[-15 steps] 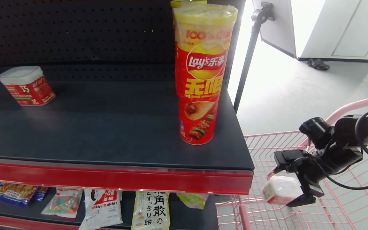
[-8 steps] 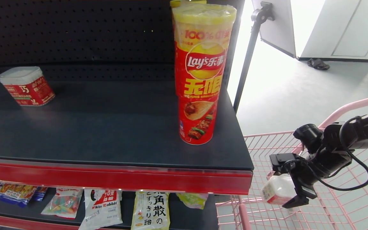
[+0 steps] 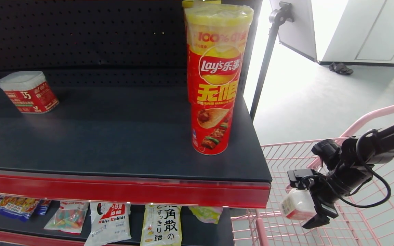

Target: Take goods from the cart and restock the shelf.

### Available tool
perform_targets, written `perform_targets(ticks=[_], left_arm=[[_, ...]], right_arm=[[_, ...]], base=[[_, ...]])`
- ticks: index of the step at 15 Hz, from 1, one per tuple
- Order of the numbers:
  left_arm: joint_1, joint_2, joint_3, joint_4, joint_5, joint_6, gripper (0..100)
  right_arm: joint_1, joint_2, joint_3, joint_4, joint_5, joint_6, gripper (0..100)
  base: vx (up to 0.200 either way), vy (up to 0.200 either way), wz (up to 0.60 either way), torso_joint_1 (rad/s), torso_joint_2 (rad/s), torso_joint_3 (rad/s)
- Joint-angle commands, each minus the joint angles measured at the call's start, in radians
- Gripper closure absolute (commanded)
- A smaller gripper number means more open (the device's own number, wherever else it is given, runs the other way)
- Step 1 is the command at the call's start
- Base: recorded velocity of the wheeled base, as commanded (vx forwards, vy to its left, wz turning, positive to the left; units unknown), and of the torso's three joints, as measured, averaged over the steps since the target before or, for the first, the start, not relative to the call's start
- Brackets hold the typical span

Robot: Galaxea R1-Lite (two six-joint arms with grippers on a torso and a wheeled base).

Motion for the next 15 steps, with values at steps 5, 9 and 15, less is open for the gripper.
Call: perform_targets(ticks=[5,9,15], left_arm=[[0.000,0.001,0.000,0.000,0.001,0.000,0],[0.000,0.001,0.000,0.000,0.001,0.000,0],[0.000,0.001,0.000,0.000,0.001,0.000,0]], right_arm=[[0.017,0.022,0.016,0.000,0.005,-0.002,0],[0.031,0.019,0.023,0.000,0.005,0.019,100],[0.032,-0.036,0.037,0.000,0.003,0.021,100]], base=[[0.000,0.000,0.00,0.000,0.00,0.000],[0.000,0.000,0.00,0.000,0.00,0.000],[0.000,0.000,0.00,0.000,0.00,0.000]])
